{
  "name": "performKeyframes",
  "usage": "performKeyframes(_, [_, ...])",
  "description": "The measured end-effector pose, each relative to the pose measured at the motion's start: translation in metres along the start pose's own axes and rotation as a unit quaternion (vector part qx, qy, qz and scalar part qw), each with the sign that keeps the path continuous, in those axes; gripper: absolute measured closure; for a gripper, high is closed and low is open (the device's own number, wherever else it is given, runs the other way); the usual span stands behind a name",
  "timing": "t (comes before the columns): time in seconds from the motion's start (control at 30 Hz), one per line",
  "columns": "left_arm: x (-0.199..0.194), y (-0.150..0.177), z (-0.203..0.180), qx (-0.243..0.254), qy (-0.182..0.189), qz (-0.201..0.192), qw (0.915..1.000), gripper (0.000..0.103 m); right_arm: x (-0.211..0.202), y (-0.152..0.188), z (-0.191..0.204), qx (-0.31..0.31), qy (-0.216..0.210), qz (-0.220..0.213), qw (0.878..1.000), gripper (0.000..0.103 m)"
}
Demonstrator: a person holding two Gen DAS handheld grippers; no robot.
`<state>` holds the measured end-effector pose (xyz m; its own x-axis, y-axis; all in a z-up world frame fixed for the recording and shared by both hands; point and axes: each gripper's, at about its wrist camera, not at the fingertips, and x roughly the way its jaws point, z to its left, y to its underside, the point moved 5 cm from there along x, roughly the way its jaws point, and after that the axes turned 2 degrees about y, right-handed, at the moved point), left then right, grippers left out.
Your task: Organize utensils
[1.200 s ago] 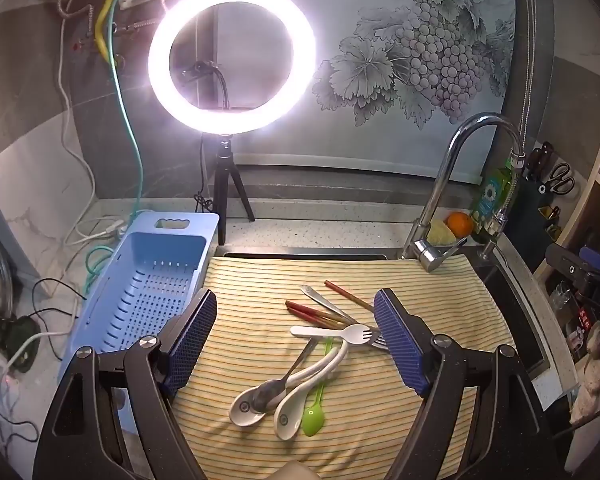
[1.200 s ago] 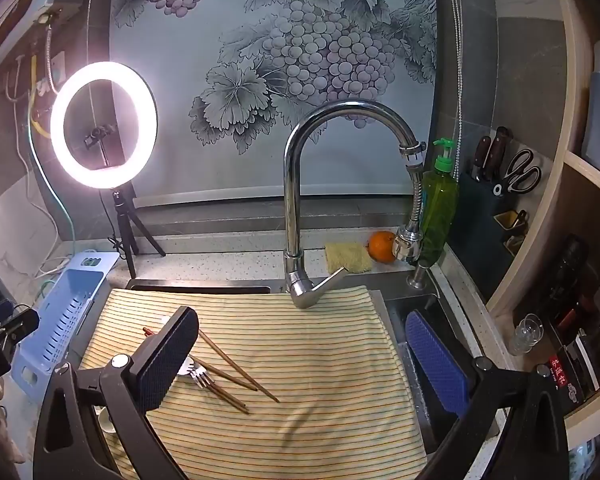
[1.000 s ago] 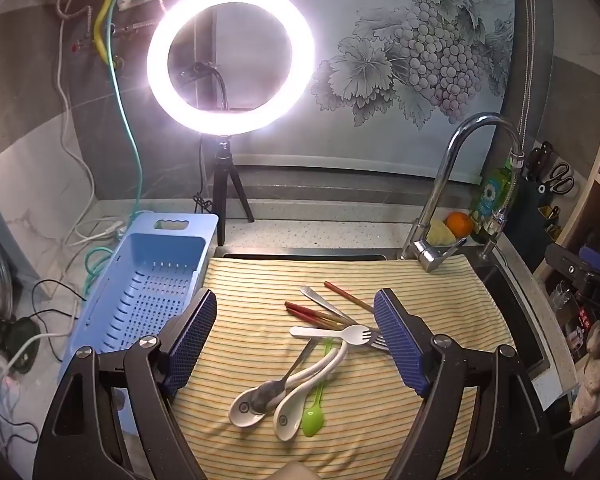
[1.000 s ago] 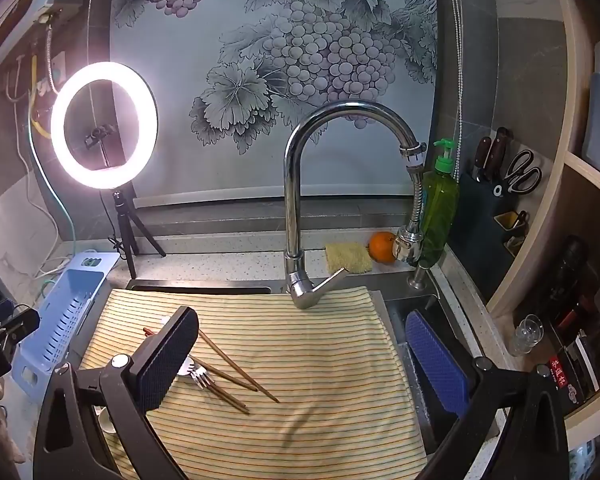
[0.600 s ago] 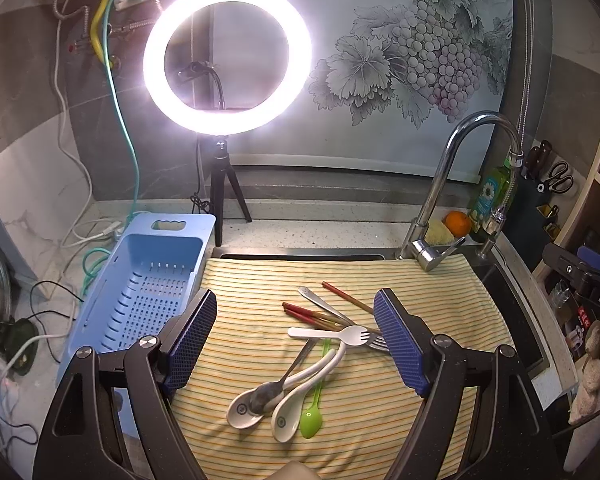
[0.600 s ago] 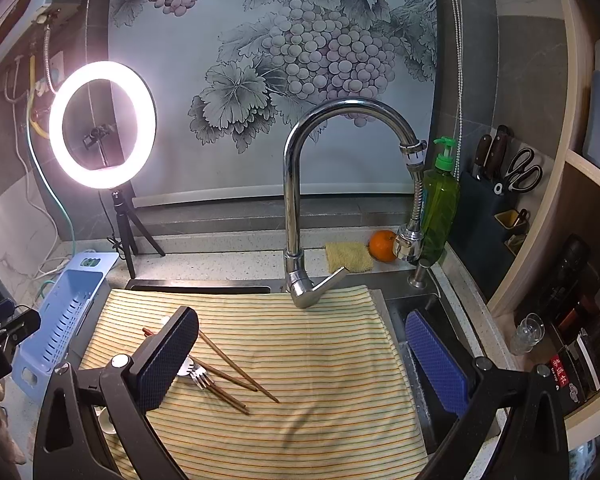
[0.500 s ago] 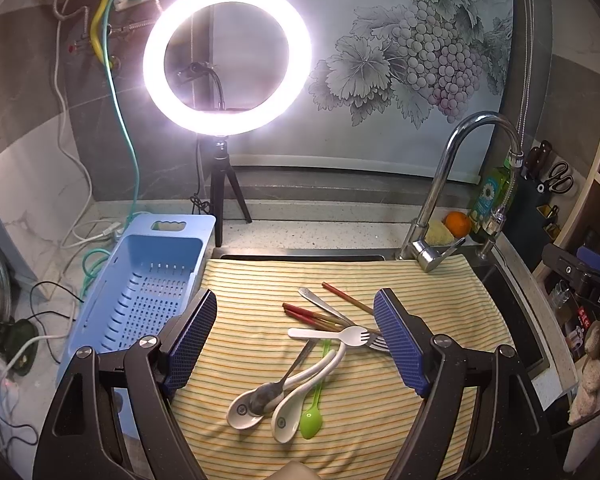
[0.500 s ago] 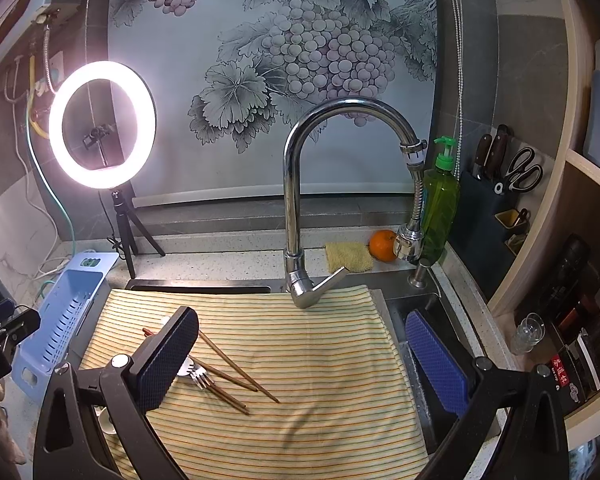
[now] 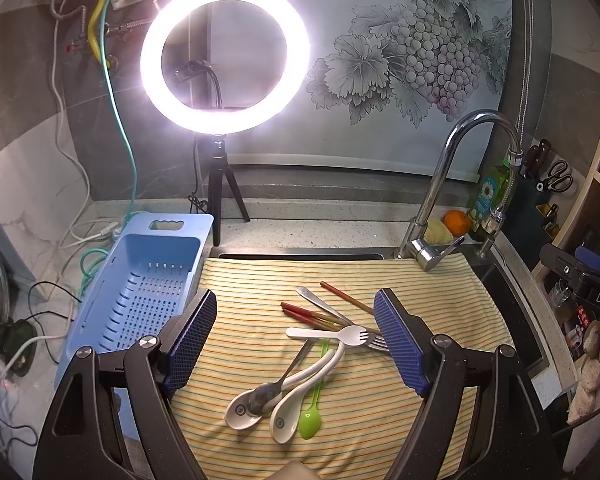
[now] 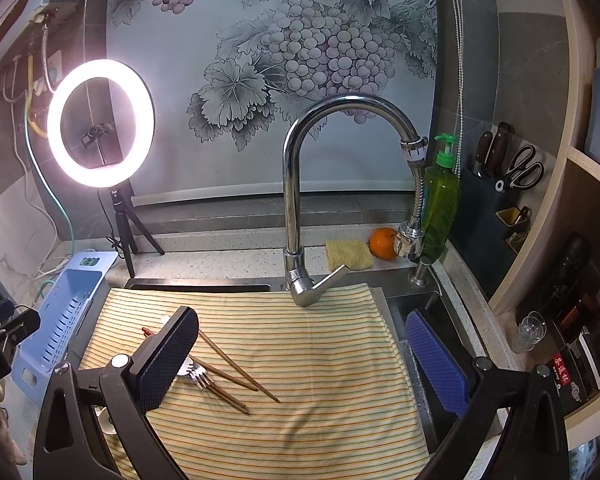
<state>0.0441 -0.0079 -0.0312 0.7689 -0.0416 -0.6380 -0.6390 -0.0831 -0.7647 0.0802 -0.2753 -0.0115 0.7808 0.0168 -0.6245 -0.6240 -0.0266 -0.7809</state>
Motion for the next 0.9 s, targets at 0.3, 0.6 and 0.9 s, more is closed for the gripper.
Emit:
performKeyframes(0.3, [0.001, 0.001, -0.002, 0.001, -0.001, 0.002, 1.0000, 0.022, 0.004, 0.004, 0.001, 0.000, -0.002, 0.003, 1.000, 0.001])
performKeyframes(0.6, [0.004, 0.008, -0.003, 0.007, -0.008, 0.007, 0.9999, 0.022, 0.005, 0.006, 0.002, -0.001, -0.008, 0.006, 1.000, 0.001])
performKeyframes(0.9, [0.009, 0.024, 0.023, 0.026, -0.052, 0.050, 0.9971, 0.022, 0.025, 0.015, 0.010, -0.001, -0.046, 0.032, 0.998, 0.001])
